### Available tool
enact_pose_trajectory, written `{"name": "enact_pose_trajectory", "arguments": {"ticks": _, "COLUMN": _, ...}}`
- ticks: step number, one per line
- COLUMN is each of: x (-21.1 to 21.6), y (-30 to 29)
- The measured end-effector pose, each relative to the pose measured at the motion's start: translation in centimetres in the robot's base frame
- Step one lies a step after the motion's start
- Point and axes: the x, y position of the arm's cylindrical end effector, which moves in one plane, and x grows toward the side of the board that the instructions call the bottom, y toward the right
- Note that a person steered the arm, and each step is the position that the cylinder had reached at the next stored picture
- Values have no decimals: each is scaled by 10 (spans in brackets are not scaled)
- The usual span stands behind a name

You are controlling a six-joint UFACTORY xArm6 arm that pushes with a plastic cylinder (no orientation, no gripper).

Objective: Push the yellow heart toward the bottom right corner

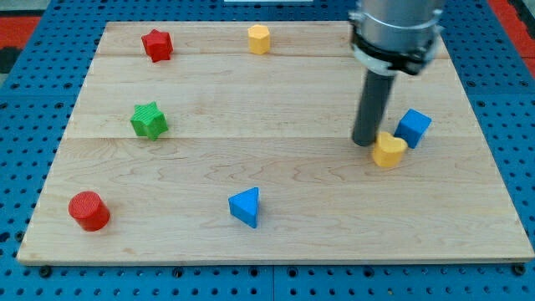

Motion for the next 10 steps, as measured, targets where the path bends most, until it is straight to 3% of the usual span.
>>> {"name": "enact_pose_trajectory", "arguments": {"ticks": 1, "x": -10, "y": 5}}
{"name": "enact_pose_trajectory", "arguments": {"ticks": 2, "x": 7, "y": 31}}
{"name": "enact_pose_trajectory", "arguments": {"ticks": 3, "x": 52, "y": 34}}
{"name": "enact_pose_trajectory", "arguments": {"ticks": 4, "x": 63, "y": 34}}
{"name": "enact_pose_trajectory", "arguments": {"ticks": 7, "x": 49, "y": 57}}
{"name": "enact_pose_trajectory", "arguments": {"ticks": 10, "x": 75, "y": 83}}
